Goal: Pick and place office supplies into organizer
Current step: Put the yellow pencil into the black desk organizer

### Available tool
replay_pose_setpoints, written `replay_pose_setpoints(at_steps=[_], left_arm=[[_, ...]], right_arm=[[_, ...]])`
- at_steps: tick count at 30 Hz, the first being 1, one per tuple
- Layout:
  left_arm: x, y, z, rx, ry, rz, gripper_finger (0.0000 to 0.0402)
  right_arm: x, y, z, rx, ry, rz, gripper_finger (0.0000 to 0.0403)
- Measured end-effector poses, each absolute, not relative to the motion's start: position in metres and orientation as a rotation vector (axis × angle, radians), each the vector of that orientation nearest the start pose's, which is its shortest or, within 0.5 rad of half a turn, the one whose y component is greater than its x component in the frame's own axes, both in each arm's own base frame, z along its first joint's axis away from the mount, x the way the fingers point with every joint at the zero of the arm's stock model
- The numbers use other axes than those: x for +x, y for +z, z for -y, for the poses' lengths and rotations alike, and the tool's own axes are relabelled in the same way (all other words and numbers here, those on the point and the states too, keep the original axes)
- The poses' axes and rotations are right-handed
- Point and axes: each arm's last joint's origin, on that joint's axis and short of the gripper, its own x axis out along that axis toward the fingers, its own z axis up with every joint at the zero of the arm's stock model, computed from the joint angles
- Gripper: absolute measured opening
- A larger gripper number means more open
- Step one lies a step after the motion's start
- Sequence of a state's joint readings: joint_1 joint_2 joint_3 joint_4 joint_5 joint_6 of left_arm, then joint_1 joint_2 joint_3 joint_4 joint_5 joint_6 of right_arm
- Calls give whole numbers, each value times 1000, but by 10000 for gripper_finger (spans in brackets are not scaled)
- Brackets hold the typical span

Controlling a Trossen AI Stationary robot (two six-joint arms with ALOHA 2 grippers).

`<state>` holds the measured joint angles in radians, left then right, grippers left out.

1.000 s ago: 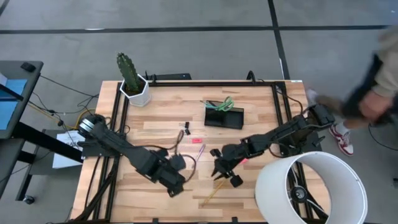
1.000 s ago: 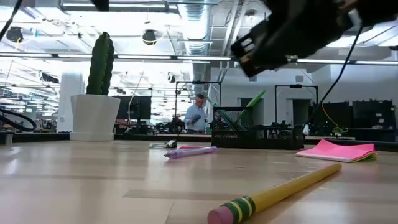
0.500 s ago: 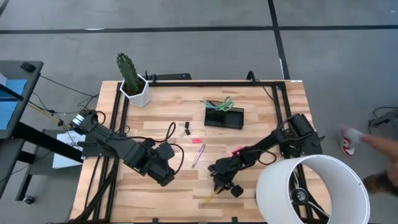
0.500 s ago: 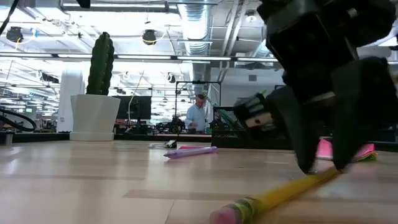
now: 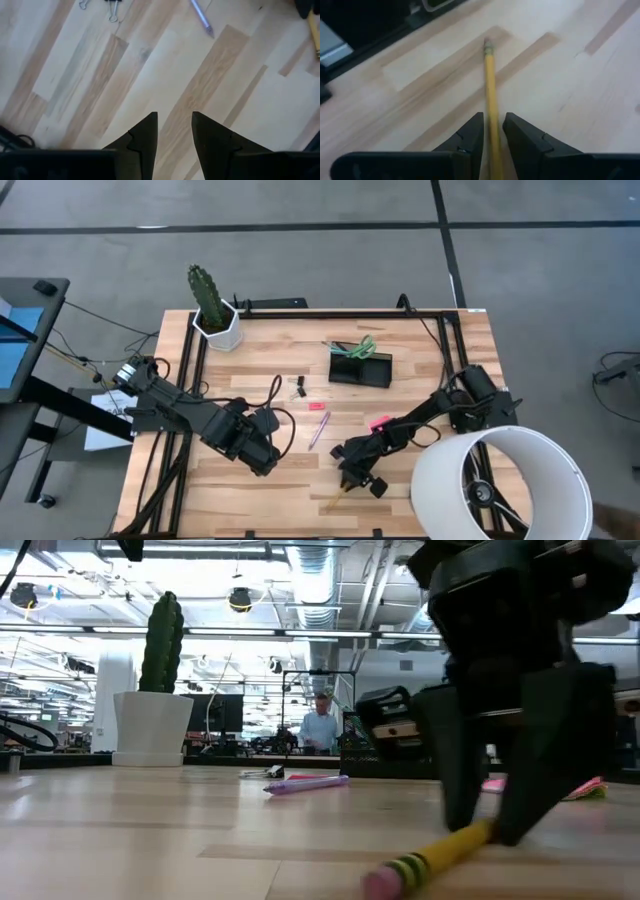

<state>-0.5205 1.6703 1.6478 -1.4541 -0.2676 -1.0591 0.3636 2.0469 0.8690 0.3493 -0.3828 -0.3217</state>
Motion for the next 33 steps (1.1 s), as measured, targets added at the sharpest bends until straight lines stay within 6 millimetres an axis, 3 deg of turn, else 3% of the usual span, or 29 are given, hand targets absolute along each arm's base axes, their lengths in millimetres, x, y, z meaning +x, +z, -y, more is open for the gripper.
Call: replay_pose_setpoints(at_steps=[8,11,15,25,33], left_arm=[[258,325,140,-288,534,-1349,114],[255,325,138,-267,551,-1378,114],[255,325,138,-267,547,-1376,114],[256,325,137,-260,554,-1366,114],[257,326,135,-253,586,-1332,114]], right_arm=[[344,43,-117,-137,886,-600,79],[347,38,-112,-175,914,-523,71],[348,37,-109,-247,918,-487,56],[345,37,-114,-236,934,-514,11],[356,50,-105,-60,766,-463,14]])
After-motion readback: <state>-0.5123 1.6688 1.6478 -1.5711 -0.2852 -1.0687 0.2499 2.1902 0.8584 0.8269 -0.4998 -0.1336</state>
